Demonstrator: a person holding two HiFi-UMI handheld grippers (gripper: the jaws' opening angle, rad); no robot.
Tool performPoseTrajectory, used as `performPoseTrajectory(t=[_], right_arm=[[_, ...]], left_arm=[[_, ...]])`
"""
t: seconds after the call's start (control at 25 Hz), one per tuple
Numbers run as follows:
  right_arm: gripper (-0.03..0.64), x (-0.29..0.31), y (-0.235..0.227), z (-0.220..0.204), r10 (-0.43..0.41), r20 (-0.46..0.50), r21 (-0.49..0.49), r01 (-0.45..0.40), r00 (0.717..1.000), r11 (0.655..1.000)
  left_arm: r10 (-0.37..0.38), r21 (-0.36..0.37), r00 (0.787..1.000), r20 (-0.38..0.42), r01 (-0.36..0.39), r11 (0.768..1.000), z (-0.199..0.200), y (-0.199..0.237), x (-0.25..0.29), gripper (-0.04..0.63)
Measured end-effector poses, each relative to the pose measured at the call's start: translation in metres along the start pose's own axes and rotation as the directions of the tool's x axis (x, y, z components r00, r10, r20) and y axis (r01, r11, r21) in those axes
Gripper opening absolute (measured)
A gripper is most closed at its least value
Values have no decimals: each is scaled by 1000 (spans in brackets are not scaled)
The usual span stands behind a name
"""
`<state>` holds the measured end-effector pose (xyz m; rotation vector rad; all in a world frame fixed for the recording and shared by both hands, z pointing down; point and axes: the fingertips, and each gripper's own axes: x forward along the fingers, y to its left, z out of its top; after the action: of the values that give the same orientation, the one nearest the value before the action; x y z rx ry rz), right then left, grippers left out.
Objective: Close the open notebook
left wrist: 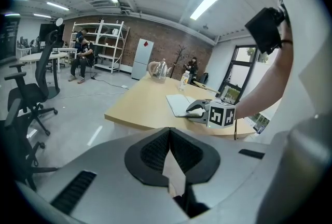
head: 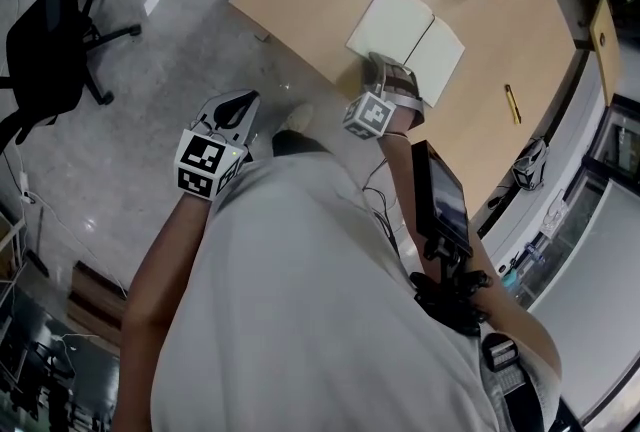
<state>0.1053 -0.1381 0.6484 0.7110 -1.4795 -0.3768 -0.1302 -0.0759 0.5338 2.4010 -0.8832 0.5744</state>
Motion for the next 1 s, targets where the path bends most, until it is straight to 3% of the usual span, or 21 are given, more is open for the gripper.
performPoseTrajectory(t=[0.28,0.52,0.72,1.0], right_arm=[[84,5,-2,3,-75,-16,4,75,997,997],[35,9,-2,2,-126,-49,-4,126,991,992],[35,11,0,36,-122,11,13,122,992,992],[35,-19,-15,-14,-162,-14,140,162,987,977]], left_arm=[[-16,24,1000,-20,16,1000,-1,-5,0,8],[-18,54,999,-27,20,998,0,-5,-4,8],[15,53,999,-34,-13,998,-8,9,-23,8],[-44,129,998,-41,49,990,11,-32,-1,8]])
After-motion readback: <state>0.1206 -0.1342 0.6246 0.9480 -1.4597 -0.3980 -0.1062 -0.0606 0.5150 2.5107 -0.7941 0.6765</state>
